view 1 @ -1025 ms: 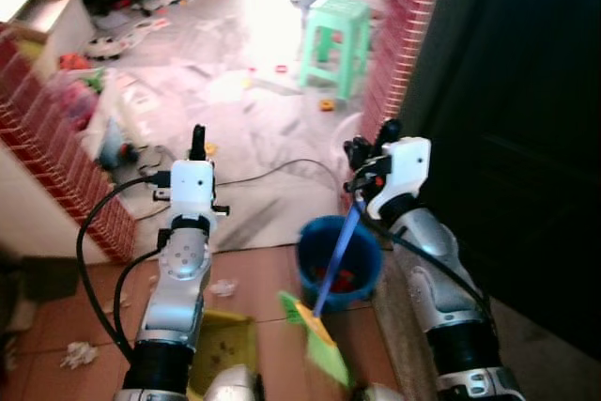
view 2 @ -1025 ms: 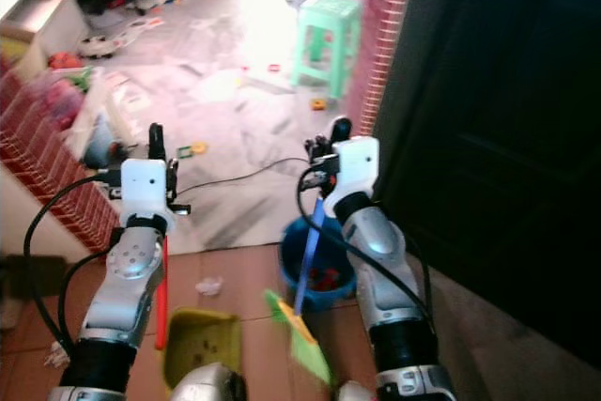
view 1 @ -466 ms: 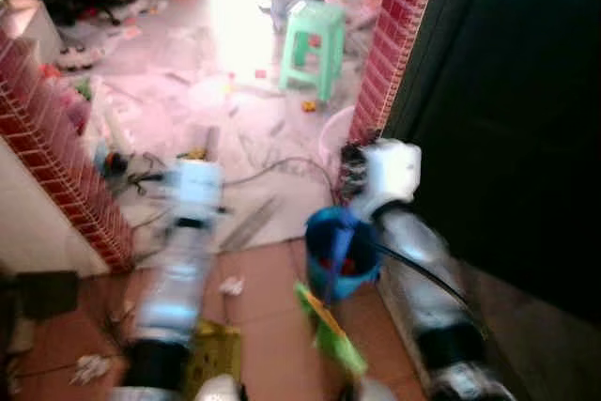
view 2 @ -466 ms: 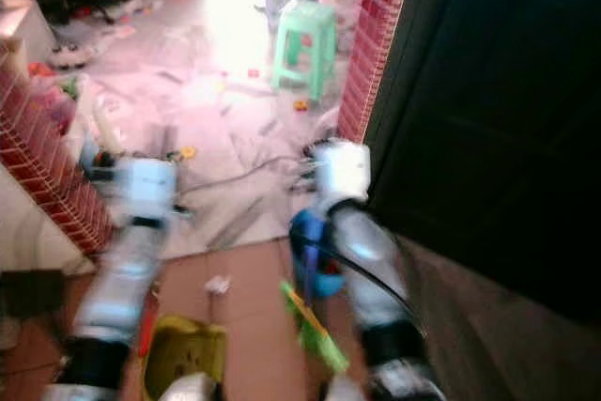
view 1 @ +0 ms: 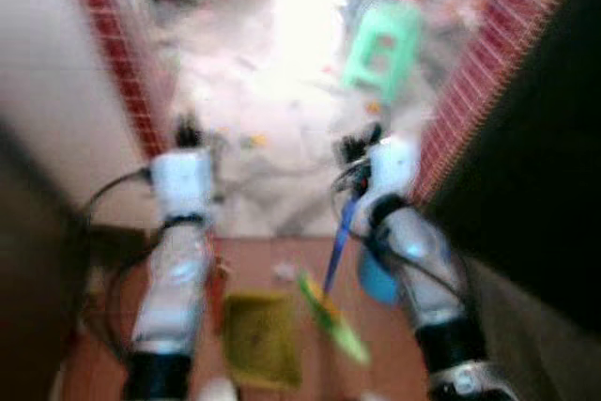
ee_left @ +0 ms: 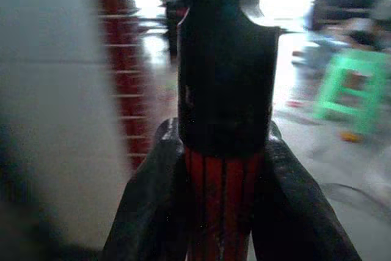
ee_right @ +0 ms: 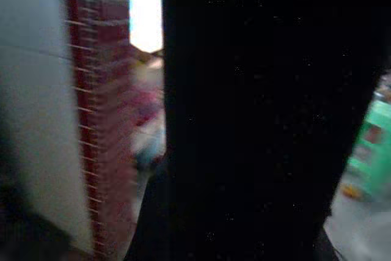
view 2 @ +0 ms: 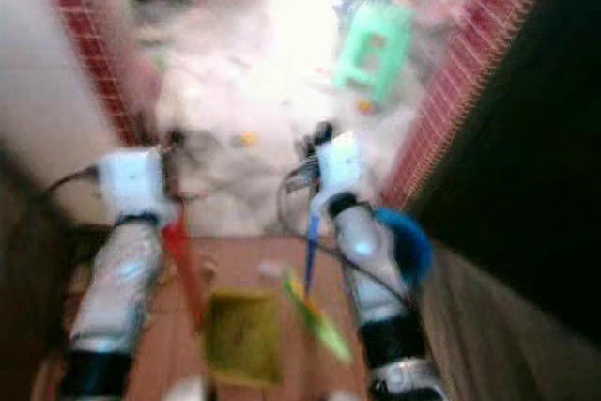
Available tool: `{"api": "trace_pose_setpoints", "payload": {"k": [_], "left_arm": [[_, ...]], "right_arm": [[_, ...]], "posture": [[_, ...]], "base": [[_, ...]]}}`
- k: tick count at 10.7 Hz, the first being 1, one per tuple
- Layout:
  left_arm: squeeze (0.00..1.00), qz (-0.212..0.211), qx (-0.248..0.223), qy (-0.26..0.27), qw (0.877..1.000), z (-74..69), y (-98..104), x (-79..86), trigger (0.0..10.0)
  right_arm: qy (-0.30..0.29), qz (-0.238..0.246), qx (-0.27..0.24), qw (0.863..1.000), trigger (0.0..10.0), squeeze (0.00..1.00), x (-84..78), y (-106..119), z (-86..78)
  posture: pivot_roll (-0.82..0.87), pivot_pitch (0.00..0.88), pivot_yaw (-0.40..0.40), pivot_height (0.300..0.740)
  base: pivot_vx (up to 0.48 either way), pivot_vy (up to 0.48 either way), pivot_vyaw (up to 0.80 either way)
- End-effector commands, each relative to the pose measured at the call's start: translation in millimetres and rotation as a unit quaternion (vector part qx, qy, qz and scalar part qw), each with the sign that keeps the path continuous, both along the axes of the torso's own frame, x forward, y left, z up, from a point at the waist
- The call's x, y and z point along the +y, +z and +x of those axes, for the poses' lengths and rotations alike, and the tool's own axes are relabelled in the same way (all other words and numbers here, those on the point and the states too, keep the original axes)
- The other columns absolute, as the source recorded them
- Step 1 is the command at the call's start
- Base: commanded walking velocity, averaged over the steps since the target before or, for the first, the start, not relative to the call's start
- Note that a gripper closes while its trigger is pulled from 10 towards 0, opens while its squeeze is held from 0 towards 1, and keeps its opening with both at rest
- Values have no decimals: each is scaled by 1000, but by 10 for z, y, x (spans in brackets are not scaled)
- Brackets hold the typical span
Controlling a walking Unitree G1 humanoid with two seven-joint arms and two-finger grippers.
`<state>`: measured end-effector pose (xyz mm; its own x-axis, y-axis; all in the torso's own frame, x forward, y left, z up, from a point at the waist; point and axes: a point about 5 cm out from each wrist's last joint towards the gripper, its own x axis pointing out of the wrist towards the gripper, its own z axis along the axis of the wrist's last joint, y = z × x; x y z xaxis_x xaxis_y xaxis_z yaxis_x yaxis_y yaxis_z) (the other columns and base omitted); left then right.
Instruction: Sweep floor
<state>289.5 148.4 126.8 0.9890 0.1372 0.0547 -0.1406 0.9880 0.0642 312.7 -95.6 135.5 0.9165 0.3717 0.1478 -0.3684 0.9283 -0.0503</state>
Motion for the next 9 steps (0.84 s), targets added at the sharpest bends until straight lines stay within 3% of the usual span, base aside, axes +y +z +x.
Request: {"api": "trace_pose_setpoints", "payload": {"k": [1,3,6,9], "left_arm": [[0,-8,-36,-2,999,29,206,-41,10000],[0,-14,-45,-13,999,43,274,-25,10000],[0,9,-54,-19,998,42,329,-41,10000],[0,1,-47,-16,999,10,303,-28,10000]], "right_arm": [[-17,2,-20,1000,10000,0,-95,66,15],[-20,-3,-38,999,10000,0,-74,134,32],[1,-28,-73,997,10000,0,-15,248,30],[-16,-37,-87,995,10000,0,-81,311,54]], "posture": [[22,0,-13,740],[15,0,0,740],[10,0,16,740],[10,0,9,740]], "base": [[0,0,800],[0,0,800],[0,0,800],[0,0,800]]}}
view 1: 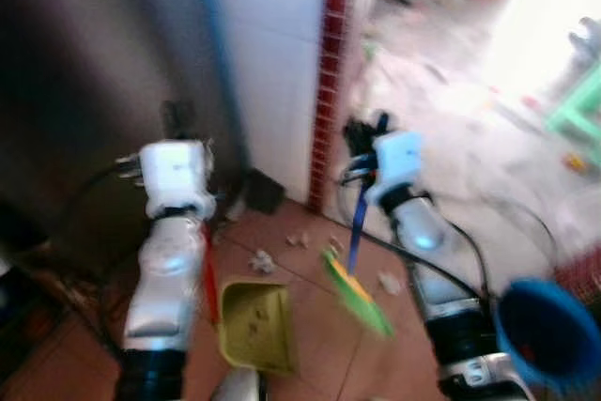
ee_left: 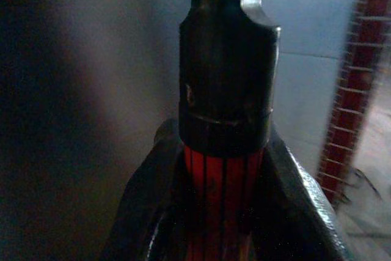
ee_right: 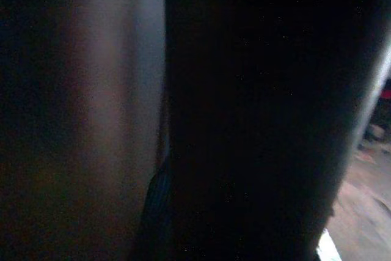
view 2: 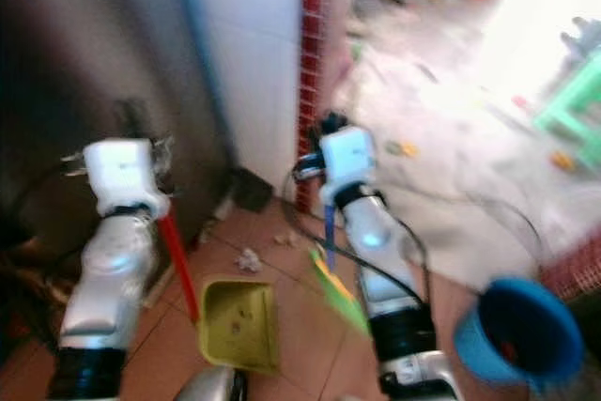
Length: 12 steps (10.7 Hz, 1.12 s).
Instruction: Sweep floor
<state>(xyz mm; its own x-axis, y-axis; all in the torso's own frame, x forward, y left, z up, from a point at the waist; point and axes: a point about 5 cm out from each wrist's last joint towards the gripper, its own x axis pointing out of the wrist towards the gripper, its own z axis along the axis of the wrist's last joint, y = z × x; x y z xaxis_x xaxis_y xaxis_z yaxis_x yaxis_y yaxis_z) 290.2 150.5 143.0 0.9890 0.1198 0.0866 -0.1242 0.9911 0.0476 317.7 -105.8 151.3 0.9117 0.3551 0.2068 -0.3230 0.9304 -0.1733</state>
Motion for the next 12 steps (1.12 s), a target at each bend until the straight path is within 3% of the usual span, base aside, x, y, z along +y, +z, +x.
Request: {"api": "trace_pose_setpoints", "payload": {"k": [1,4,7,12], "left_arm": [[0,6,-30,-3,1000,-16,144,-48,10000],[0,-9,-14,6,1000,-57,73,-19,10000],[0,-9,-21,7,1000,-90,105,11,10000],[0,-13,-21,9,1000,-96,108,13,10000]], "right_arm": [[-5,8,-53,999,10000,0,-31,250,27],[-33,-20,-110,993,10000,0,-133,473,75],[-35,-28,-113,993,10000,0,-127,446,38],[-12,-34,-119,992,10000,0,-57,438,1]], "posture": [[7,0,6,740],[-1,9,3,740],[0,22,0,740],[-4,28,-7,740]], "base": [[0,0,800],[0,0,490],[0,0,0],[271,0,685]]}}
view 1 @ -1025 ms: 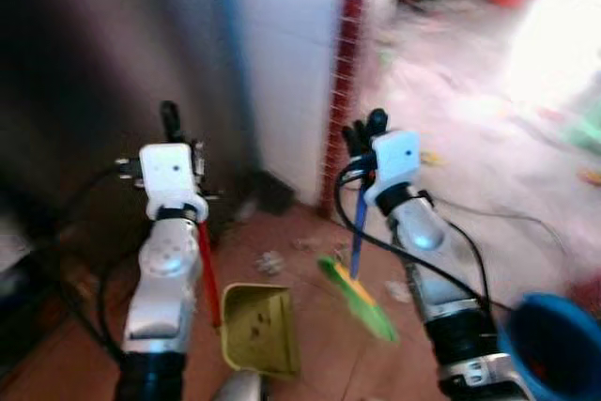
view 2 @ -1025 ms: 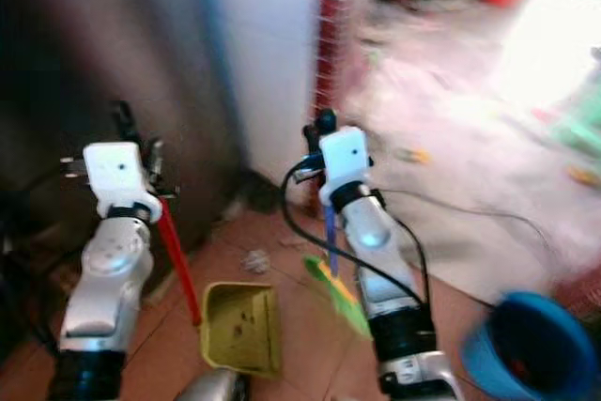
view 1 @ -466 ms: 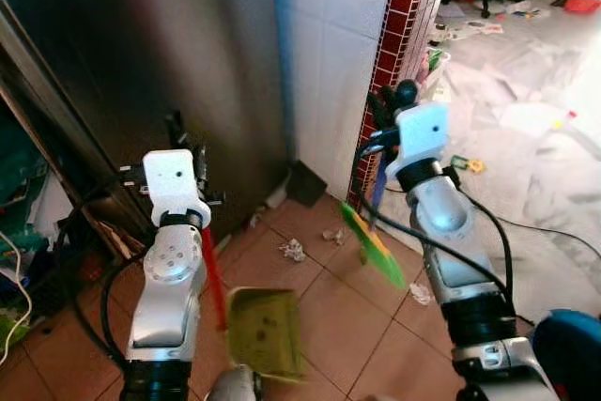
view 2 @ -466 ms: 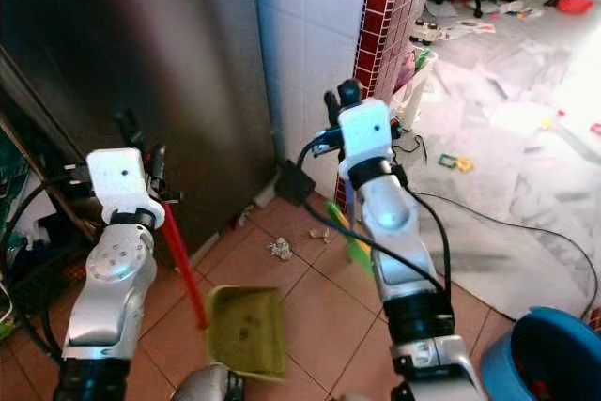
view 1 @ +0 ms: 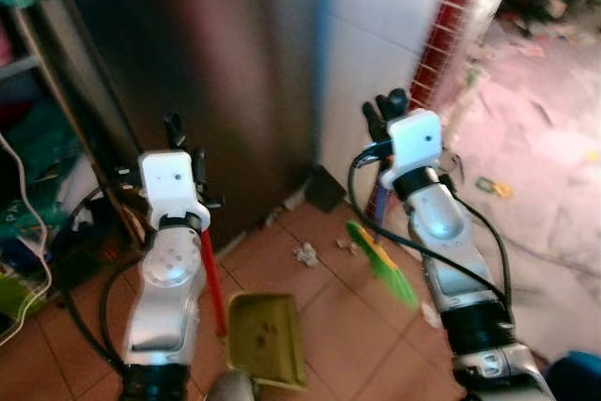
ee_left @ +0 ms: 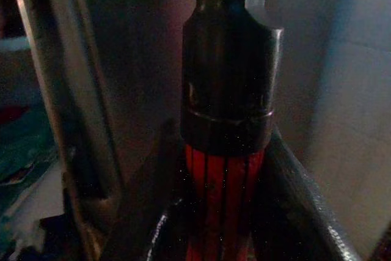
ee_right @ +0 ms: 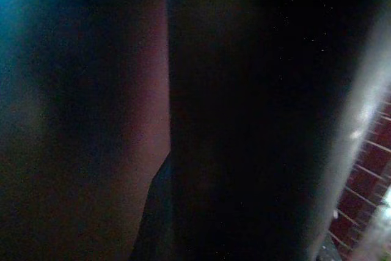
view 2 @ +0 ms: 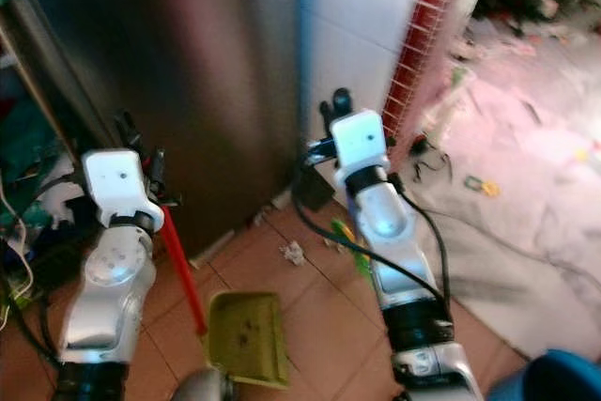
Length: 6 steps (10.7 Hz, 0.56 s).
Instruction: Sweep floor
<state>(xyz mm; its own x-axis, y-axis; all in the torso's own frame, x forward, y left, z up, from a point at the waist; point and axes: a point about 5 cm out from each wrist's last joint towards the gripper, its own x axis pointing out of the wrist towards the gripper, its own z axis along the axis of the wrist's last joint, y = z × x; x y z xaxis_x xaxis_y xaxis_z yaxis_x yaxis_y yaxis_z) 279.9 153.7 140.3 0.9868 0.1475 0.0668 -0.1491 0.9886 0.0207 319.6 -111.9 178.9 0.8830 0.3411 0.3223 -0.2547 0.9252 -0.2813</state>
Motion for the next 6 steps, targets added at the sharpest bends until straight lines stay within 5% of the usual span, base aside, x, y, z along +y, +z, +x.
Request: {"api": "trace_pose_setpoints", "payload": {"k": [1,6], "left_arm": [[0,2,-30,-5,1000,6,136,-22,10000],[0,2,-29,-8,1000,6,140,-37,10000]], "right_arm": [[8,0,-41,999,10000,0,16,160,-22],[14,-8,-52,999,10000,0,42,179,-40]], "posture": [[-4,28,-7,740],[-4,29,-7,740]], "base": [[386,0,0],[398,0,0]]}}
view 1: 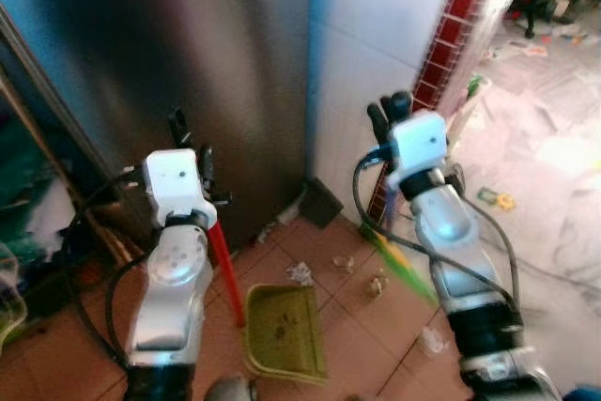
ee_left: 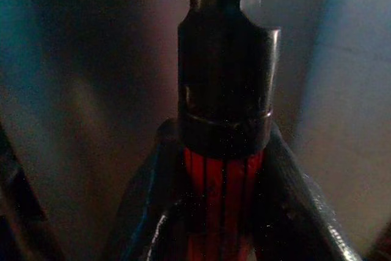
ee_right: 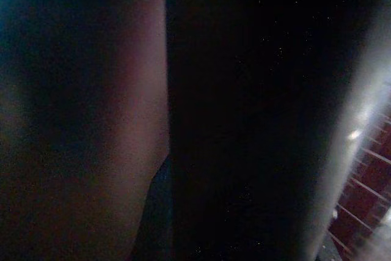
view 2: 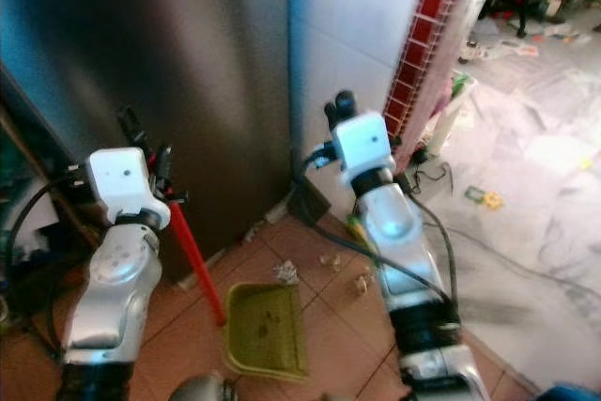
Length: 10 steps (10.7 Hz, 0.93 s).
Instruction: Sweep floor
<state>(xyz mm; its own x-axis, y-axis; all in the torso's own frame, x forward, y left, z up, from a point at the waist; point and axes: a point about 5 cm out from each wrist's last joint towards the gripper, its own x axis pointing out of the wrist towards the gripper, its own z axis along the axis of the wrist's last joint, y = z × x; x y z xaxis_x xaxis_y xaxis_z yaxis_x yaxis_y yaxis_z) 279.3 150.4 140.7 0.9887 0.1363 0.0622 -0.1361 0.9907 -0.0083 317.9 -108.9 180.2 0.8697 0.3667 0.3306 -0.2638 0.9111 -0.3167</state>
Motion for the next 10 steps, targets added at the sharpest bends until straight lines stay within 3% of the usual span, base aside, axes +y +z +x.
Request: {"api": "trace_pose_setpoints", "payload": {"k": [1,7,10], "left_arm": [[0,17,-29,-1,999,12,137,-10,10000],[0,17,-30,8,999,28,139,-11,10000],[0,29,-28,32,999,57,115,15,10000]], "right_arm": [[9,3,-46,999,10000,0,20,179,-28],[16,-19,-55,998,10000,0,40,167,-38],[18,-23,-53,998,10000,0,43,145,-36]], "posture": [[-3,28,-8,740],[-7,21,-8,740],[-21,18,-7,740]], "base": [[405,0,0],[381,0,91],[0,0,185]]}}
